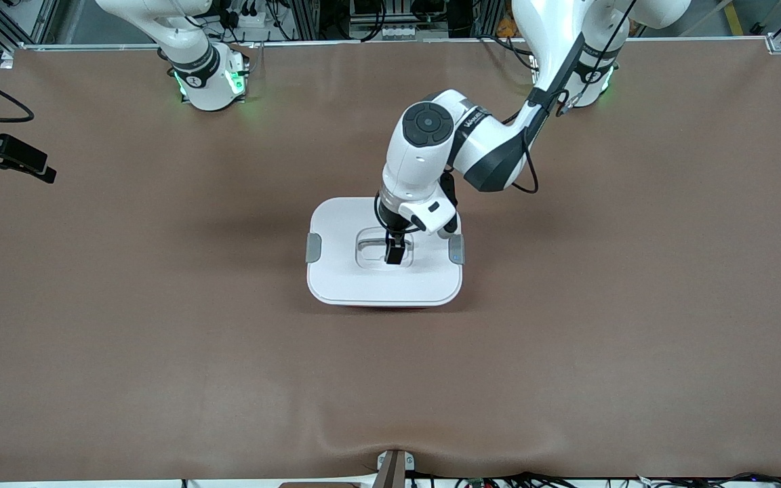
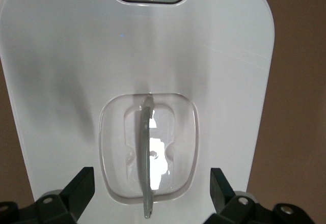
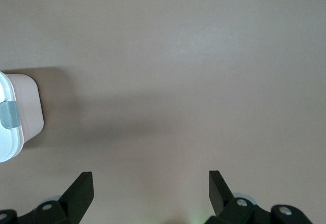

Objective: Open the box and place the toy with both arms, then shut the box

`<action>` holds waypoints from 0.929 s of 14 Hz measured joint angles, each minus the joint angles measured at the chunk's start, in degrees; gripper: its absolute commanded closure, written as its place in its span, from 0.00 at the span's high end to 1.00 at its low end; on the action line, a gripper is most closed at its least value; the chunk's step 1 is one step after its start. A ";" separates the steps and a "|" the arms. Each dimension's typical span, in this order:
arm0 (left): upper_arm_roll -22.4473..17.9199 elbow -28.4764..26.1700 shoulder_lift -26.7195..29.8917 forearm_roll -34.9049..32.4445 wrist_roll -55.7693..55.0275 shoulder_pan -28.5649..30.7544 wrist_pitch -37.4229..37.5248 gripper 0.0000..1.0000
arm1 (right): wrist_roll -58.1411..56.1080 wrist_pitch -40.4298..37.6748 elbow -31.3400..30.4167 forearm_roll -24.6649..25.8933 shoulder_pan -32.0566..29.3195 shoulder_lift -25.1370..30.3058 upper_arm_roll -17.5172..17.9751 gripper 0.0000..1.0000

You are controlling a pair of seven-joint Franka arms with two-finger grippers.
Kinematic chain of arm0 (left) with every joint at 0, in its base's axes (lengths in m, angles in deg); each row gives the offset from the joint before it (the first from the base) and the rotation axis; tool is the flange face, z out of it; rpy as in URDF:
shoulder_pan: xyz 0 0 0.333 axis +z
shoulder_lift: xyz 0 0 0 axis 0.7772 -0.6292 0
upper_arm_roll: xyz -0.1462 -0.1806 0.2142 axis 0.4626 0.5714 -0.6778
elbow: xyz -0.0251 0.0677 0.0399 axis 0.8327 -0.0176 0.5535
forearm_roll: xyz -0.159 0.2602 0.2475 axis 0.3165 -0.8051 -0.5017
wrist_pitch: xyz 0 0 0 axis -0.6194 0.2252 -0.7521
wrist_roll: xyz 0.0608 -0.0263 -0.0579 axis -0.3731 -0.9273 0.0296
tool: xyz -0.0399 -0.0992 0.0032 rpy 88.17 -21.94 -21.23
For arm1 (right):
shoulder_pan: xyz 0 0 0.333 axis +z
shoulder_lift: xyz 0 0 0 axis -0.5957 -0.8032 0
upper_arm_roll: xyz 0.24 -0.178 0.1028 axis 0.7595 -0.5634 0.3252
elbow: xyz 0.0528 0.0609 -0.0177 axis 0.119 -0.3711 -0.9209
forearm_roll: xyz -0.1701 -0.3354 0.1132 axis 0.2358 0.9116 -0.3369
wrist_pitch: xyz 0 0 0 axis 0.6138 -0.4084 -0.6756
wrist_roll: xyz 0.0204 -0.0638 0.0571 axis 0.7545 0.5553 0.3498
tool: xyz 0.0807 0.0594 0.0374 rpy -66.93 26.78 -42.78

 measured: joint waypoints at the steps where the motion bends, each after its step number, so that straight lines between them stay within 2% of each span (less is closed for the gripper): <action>1: 0.00 0.33 0.43 0.00 0.00 -0.01 0.89 1.00 | 0.00 0.01 0.00 0.00 0.00 0.00 0.01 1.00; 6: -0.21 1.87 3.95 0.00 1.77 0.28 4.95 1.00 | 0.00 0.05 0.00 0.00 -0.01 0.00 -0.03 1.00; 13: -0.69 1.91 7.48 0.00 12.73 3.71 9.33 1.00 | 0.00 0.05 0.00 0.00 -0.16 0.00 -0.16 1.00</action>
